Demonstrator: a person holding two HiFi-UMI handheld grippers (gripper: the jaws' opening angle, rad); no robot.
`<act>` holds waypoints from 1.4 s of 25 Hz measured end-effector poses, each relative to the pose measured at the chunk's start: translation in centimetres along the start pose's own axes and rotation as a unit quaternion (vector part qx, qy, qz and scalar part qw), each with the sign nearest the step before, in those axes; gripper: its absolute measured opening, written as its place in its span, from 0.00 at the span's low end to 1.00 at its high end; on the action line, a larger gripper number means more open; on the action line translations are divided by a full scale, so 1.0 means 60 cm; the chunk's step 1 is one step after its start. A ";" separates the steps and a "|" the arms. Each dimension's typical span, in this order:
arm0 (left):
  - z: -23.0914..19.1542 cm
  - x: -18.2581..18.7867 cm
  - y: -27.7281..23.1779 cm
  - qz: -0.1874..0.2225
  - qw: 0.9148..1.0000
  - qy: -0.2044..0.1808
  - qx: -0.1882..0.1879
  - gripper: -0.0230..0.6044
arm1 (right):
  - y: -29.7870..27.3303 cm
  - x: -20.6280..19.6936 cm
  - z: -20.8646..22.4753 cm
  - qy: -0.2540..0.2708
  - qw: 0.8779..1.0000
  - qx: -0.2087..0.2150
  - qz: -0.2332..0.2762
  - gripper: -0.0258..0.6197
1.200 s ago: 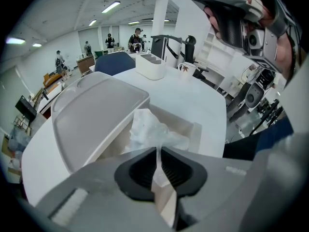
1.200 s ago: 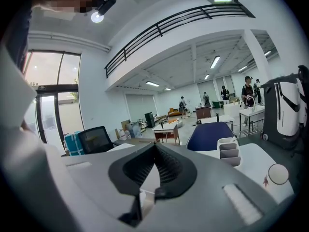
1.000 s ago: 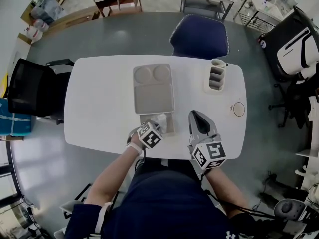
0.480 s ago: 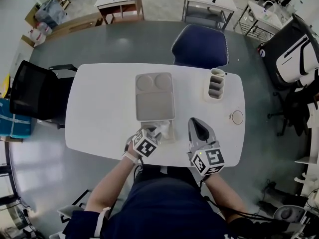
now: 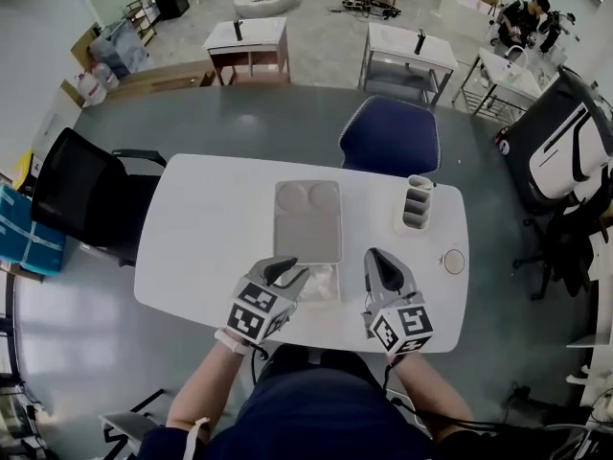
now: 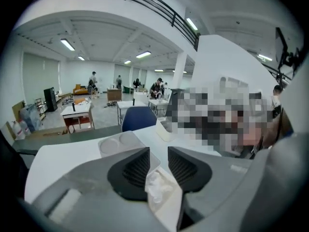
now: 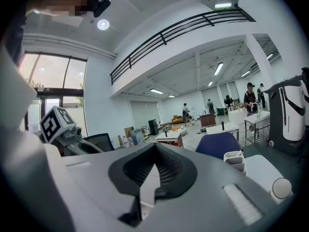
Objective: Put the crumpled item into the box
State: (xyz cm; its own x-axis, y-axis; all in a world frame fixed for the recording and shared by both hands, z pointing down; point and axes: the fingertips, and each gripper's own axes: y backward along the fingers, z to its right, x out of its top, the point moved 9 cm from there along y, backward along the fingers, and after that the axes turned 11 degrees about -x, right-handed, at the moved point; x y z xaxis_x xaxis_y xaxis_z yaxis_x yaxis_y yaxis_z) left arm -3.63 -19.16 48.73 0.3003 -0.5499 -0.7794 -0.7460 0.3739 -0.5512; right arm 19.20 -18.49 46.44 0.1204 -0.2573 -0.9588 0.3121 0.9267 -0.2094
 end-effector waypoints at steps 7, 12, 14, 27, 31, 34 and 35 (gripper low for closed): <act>0.031 0.079 0.115 0.153 0.987 -0.014 0.041 0.21 | -0.003 0.052 -0.017 -0.013 0.999 0.016 0.028 0.04; 0.047 0.124 0.184 0.255 0.963 -0.035 0.077 0.17 | 0.009 0.112 -0.035 -0.017 0.997 0.029 0.073 0.04; 0.049 0.135 0.202 0.283 0.953 -0.043 0.097 0.16 | 0.012 0.131 -0.043 -0.017 0.996 0.035 0.085 0.04; 0.117 0.184 0.248 0.379 0.913 -0.099 0.116 0.04 | 0.065 0.193 -0.085 -0.003 0.983 0.069 0.170 0.04; 0.117 0.179 0.239 0.386 0.911 -0.097 0.111 0.04 | 0.075 0.199 -0.080 0.003 0.982 0.063 0.176 0.04; 0.115 0.173 0.231 0.389 0.911 -0.087 0.110 0.04 | 0.082 0.197 -0.076 0.009 0.982 0.063 0.176 0.04; 0.115 0.172 0.230 0.389 0.911 -0.087 0.110 0.04 | 0.083 0.196 -0.075 0.008 0.982 0.062 0.177 0.04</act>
State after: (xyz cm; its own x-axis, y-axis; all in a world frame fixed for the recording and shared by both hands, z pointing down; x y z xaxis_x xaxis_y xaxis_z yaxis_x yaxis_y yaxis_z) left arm -6.72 -14.53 31.04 -0.1631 0.0645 -0.9845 -0.6421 0.7507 0.1556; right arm 17.96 -15.68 33.26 0.2273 0.0798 -0.9706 0.3658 0.9166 0.1611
